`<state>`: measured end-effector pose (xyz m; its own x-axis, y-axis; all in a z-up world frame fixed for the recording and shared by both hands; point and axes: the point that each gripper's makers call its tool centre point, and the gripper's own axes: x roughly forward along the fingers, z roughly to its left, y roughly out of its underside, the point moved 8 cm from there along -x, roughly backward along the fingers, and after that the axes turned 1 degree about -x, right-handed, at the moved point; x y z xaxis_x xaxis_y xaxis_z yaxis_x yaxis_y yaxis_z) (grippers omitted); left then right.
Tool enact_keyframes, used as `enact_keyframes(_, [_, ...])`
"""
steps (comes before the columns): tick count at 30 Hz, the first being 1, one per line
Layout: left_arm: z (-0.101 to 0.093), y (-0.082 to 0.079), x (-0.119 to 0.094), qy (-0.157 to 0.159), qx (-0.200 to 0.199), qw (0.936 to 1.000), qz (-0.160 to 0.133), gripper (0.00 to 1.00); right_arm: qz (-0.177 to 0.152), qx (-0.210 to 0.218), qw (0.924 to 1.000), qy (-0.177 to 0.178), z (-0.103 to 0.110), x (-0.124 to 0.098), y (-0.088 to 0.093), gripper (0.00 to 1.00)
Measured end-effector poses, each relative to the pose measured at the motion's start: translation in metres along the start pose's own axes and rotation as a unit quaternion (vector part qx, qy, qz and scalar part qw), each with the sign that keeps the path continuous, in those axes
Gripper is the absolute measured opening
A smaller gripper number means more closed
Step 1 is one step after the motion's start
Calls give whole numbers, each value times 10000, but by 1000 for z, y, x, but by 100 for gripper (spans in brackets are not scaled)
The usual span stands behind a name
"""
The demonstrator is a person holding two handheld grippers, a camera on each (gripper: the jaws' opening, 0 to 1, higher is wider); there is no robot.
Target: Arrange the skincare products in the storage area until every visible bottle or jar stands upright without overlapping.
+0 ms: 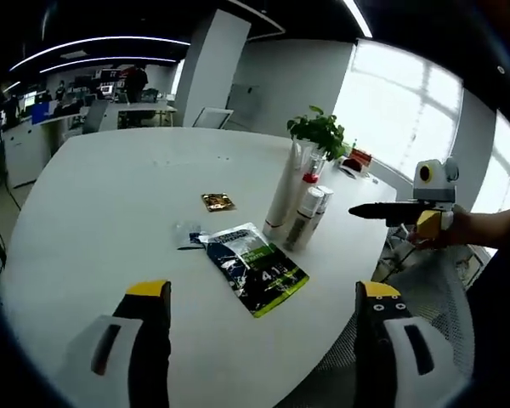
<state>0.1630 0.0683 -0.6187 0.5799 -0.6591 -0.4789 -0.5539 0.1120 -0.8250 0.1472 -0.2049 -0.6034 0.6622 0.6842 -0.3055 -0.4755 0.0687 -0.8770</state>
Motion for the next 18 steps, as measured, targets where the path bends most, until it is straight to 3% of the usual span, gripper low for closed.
enact_keyframes(13, [5,-1,-38,-274,-143,9994,-132,99,-27,-81,10000,37,1,-1,0,100])
enact_keyframes(18, [7,8,-51,-450,-214,9987,-106,99,-31,-102,9999,47,1,-1,0,100])
